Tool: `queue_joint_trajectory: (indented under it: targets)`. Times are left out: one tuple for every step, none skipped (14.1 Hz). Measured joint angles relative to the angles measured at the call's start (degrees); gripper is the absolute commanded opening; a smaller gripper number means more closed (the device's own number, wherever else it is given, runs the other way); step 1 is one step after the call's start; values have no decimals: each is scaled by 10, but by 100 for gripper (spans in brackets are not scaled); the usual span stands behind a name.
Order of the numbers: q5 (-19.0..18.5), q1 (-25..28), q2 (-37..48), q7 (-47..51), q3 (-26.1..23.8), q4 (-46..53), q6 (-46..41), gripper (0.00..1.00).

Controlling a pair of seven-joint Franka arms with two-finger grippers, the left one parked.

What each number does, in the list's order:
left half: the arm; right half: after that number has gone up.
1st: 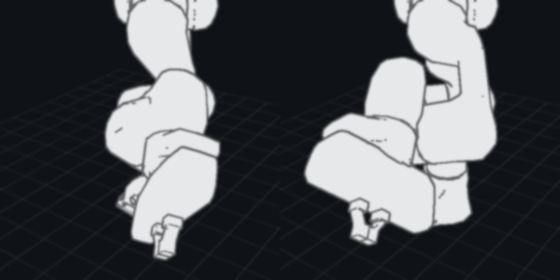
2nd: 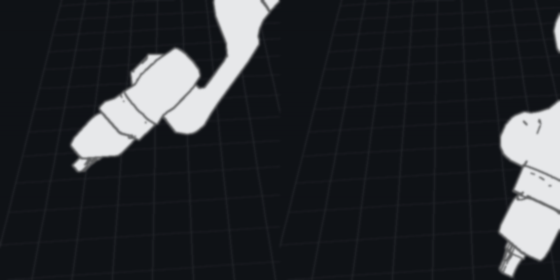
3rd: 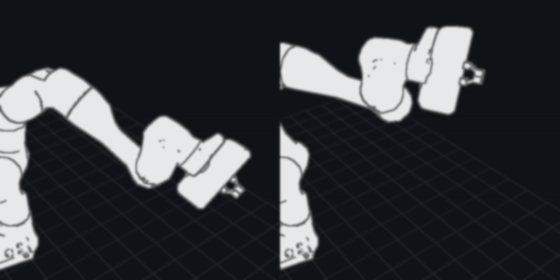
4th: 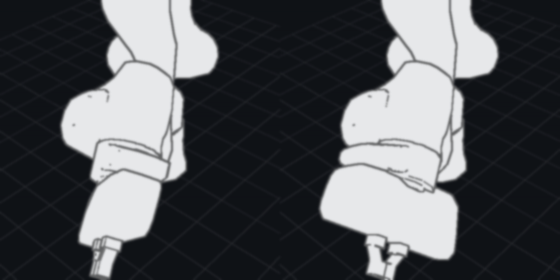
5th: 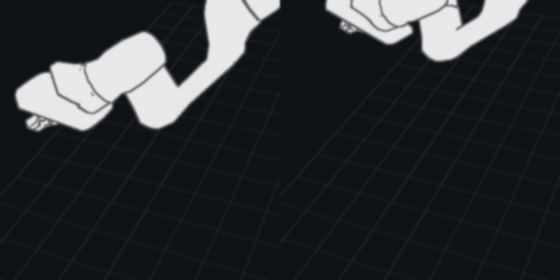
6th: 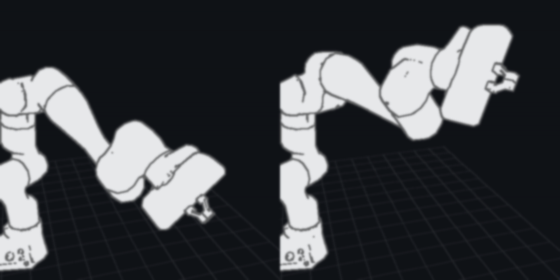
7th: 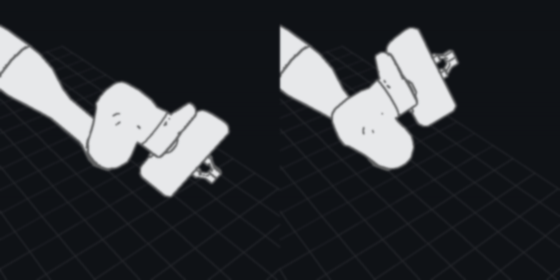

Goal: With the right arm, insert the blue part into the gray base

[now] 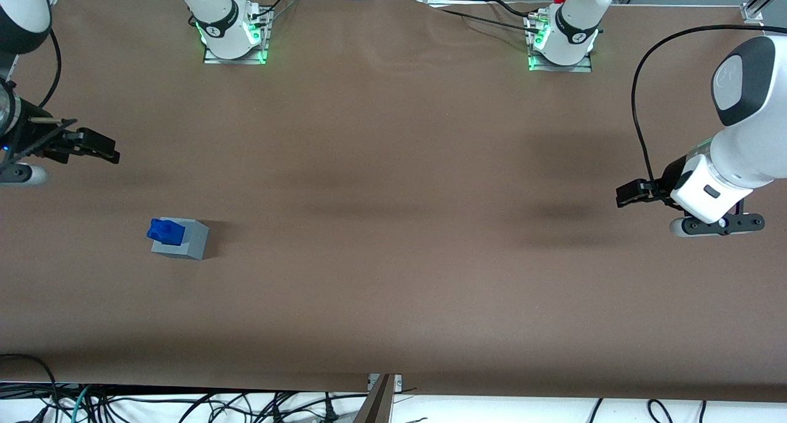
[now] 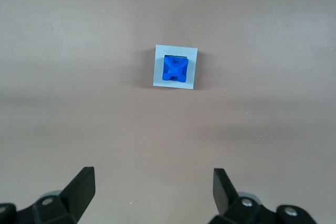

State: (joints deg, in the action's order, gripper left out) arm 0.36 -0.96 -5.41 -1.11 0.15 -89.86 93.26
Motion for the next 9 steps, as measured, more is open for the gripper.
queue_joint_trajectory:
  targets:
    - [0,-1,25,0,0,-19,9,99]
    - [0,-2,52,0,0,-44,12,99]
    - [0,-2,73,0,0,-66,11,99]
    - [0,-3,86,0,1,-83,10,99]
    - [0,-3,91,0,1,-91,10,99]
    - [0,-3,90,0,1,-93,9,99]
    - [0,-3,87,0,1,-93,10,99]
    - [0,-3,83,0,1,-93,10,99]
    - [0,-3,80,0,1,-91,10,99]
